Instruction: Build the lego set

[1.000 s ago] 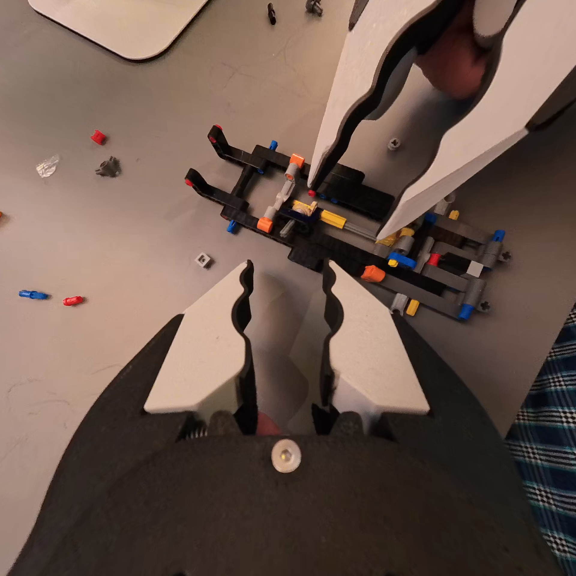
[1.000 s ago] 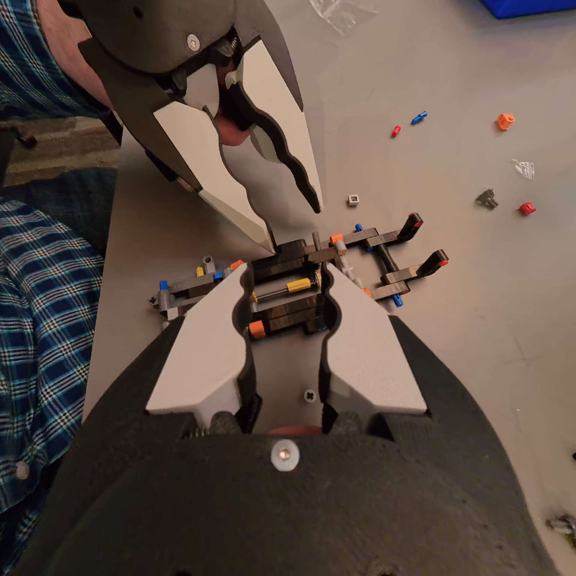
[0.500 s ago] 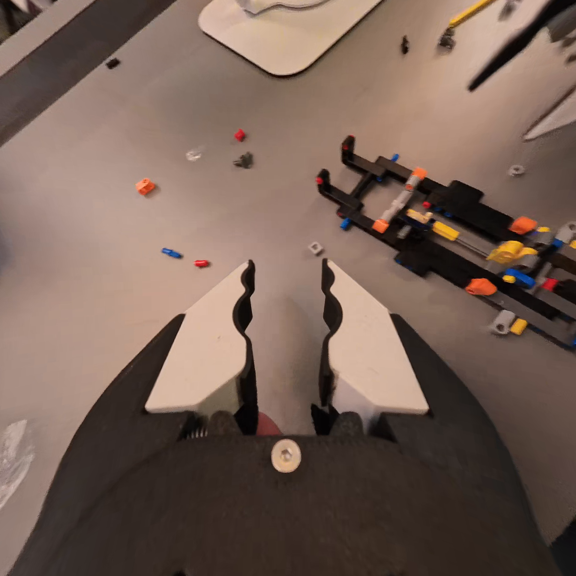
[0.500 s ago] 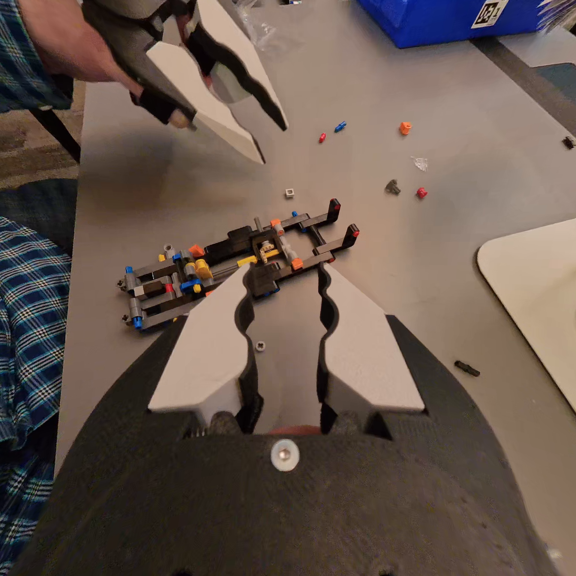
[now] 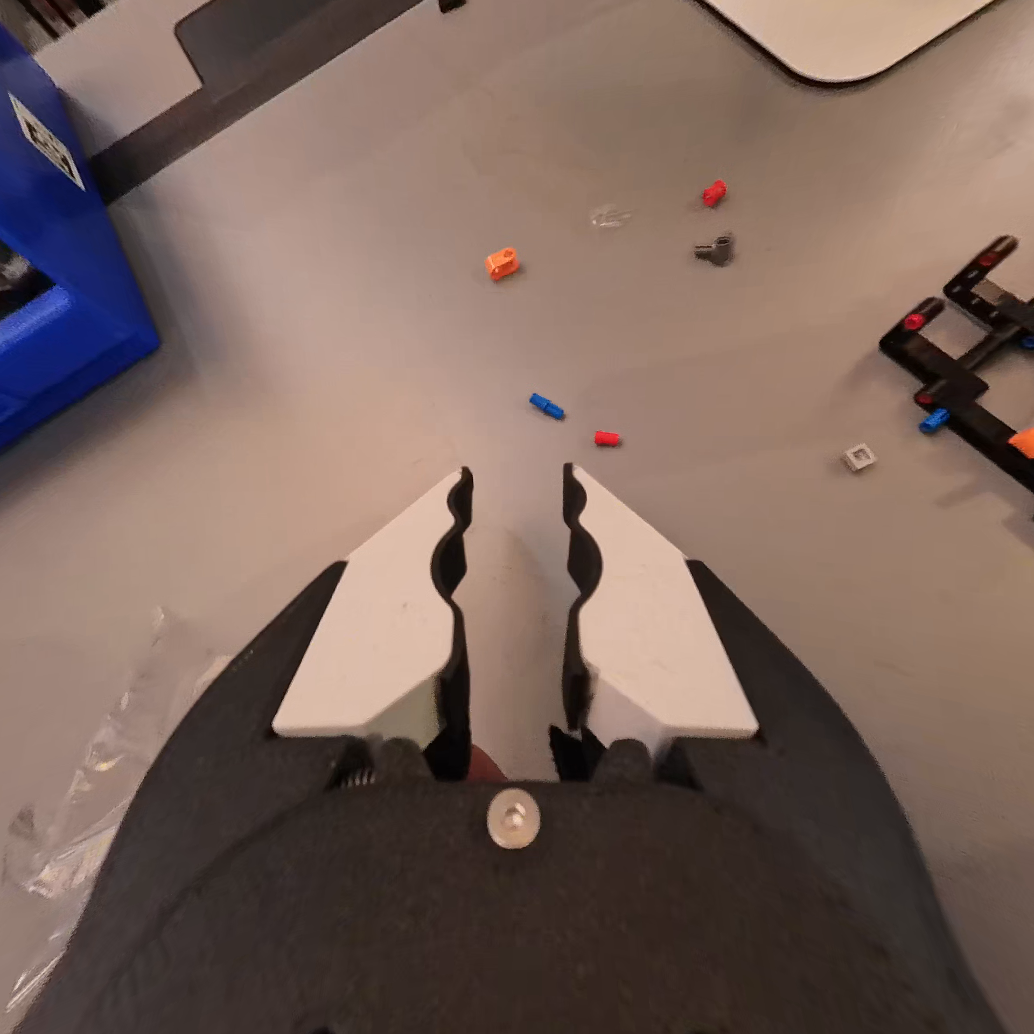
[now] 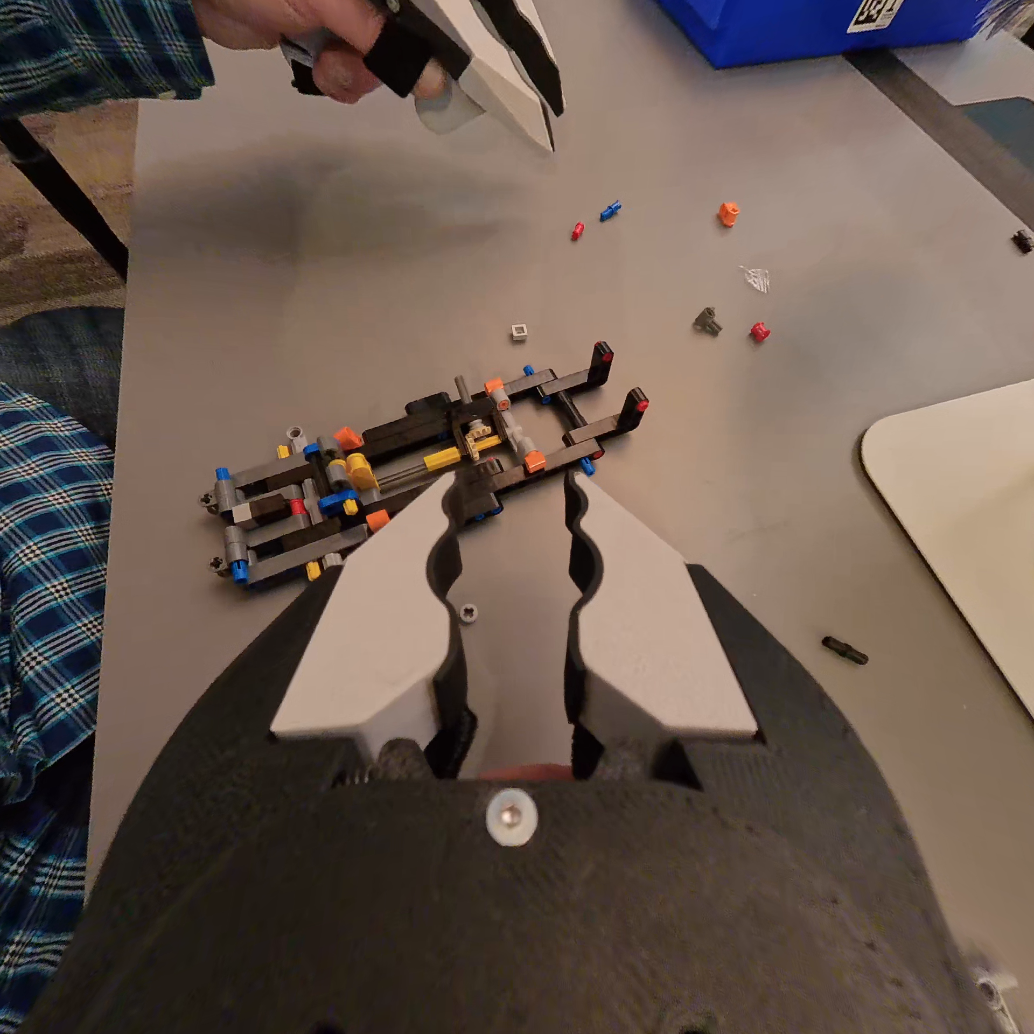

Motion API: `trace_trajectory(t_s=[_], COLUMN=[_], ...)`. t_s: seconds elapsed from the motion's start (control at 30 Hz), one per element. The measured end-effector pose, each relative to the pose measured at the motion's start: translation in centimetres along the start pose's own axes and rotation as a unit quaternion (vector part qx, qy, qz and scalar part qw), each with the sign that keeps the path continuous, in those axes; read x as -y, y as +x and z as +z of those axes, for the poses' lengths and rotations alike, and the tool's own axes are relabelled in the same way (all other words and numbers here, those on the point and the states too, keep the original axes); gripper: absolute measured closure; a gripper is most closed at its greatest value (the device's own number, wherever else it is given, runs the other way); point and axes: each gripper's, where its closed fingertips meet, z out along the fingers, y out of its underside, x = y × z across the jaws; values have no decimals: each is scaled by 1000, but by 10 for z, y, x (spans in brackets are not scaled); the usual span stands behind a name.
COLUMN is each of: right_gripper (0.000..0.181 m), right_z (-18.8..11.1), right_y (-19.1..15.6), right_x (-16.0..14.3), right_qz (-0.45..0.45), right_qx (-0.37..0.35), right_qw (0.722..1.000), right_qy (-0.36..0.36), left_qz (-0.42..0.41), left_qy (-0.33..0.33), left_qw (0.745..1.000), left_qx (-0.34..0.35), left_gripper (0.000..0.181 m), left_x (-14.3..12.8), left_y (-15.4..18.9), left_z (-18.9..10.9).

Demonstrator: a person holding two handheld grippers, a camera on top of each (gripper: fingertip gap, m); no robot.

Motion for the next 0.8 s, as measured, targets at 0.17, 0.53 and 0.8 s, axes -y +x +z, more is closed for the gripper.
trace_trajectory(t_s=[0.17,0.53,0.8], right_gripper=[149,150,150], right_z=[4,2,1], right_y=[-2,3,6], right_x=[-3,-7,-7], right_qz=[2,12,19], right_qx=[4,6,5], right_qw=[1000,1000,1000], right_qy=[-3,2,7], left_qz=[-24,-62,-81], left_qy=[0,-4,-27], left_qw=[1000,997,994], left_qx=[-12,-44,-62], left_gripper=[153,159,150], left_x=[-2,-4,-3], left_y=[-10,-18,2], left_z=[8,18,30])
